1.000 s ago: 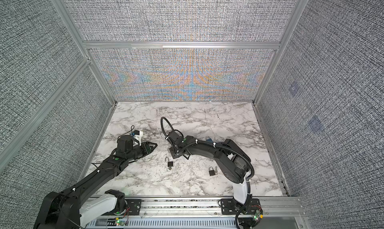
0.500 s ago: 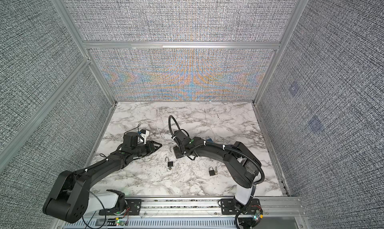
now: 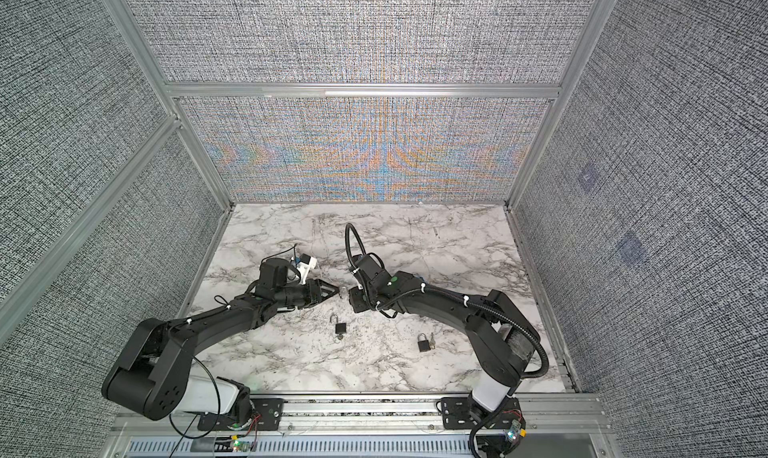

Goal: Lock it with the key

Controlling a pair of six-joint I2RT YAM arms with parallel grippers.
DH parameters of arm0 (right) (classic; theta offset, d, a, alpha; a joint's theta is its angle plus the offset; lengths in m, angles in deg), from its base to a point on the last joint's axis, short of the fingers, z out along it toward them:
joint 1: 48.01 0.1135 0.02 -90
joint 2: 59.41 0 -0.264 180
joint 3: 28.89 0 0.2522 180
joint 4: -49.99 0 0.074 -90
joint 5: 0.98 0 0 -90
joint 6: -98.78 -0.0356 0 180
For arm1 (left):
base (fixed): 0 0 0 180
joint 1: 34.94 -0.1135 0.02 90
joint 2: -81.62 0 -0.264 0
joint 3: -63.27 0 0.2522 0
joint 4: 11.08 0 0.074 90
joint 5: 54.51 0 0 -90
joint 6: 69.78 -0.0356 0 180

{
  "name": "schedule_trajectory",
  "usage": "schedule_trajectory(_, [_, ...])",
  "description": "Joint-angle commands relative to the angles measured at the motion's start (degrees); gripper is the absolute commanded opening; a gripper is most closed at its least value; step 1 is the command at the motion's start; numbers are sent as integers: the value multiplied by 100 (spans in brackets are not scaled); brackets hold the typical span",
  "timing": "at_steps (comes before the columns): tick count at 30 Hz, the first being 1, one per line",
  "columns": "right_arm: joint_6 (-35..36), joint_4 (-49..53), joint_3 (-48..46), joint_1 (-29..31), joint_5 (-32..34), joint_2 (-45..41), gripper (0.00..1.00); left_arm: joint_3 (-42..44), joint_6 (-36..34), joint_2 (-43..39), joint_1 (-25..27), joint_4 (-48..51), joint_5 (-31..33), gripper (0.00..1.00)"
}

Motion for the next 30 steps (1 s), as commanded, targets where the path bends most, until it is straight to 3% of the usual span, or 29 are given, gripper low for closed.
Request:
schedule_trajectory(1, [-59,-93,-6,-8,-76,-61,23,-65,-131,78,54,-204,-111,43])
schedule_trajectory(22, [-129,-189,-129,-10,-187,-227,23,-120,58,339,172,-691,-173,30])
schedule_trajectory(30, [-137,-213,-120,1,-196,-208,23,-169,79,454,222,-753,-242,20])
